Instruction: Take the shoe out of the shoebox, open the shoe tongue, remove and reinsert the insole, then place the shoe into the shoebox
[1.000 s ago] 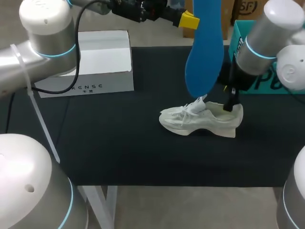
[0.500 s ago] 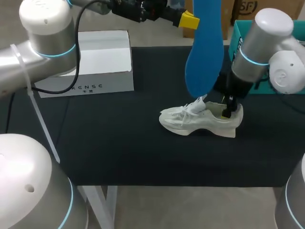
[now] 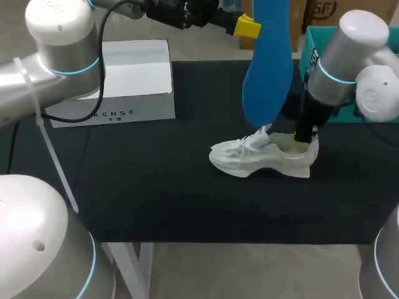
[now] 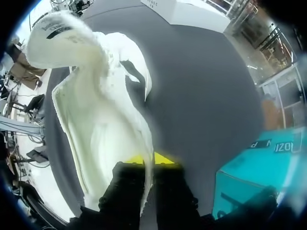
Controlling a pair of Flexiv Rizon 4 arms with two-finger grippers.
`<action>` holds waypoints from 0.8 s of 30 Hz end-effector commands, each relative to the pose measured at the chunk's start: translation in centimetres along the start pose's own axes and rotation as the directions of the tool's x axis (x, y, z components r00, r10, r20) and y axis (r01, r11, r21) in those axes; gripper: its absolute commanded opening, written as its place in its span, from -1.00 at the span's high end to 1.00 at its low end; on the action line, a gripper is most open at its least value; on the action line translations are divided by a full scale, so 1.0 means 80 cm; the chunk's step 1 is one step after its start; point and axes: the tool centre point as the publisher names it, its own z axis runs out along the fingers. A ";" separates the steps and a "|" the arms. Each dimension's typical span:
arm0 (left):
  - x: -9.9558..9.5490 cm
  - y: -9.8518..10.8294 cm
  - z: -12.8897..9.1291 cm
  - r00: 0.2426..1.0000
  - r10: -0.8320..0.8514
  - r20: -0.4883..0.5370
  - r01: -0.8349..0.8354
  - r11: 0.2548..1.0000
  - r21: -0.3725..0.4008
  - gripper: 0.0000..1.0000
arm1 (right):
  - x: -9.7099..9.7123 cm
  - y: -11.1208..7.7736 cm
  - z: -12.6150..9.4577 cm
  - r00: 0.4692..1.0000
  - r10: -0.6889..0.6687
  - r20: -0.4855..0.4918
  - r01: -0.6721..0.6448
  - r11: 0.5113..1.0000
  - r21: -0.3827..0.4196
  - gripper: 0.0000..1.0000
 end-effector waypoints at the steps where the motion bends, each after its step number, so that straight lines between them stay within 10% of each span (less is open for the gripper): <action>1: -0.001 0.000 0.000 1.000 0.000 -0.001 0.000 1.000 -0.003 1.00 | 0.009 -0.006 -0.028 1.000 -0.002 0.028 0.002 1.000 -0.006 1.00; 11: -0.001 0.000 0.000 1.000 0.000 -0.001 0.000 1.000 -0.003 1.00 | 0.008 -0.007 -0.096 0.996 -0.014 0.085 0.017 0.999 -0.031 1.00; 24: -0.001 0.000 0.000 1.000 0.000 -0.001 0.000 1.000 -0.003 1.00 | 0.009 -0.005 -0.098 0.997 -0.024 0.070 0.026 0.999 -0.024 1.00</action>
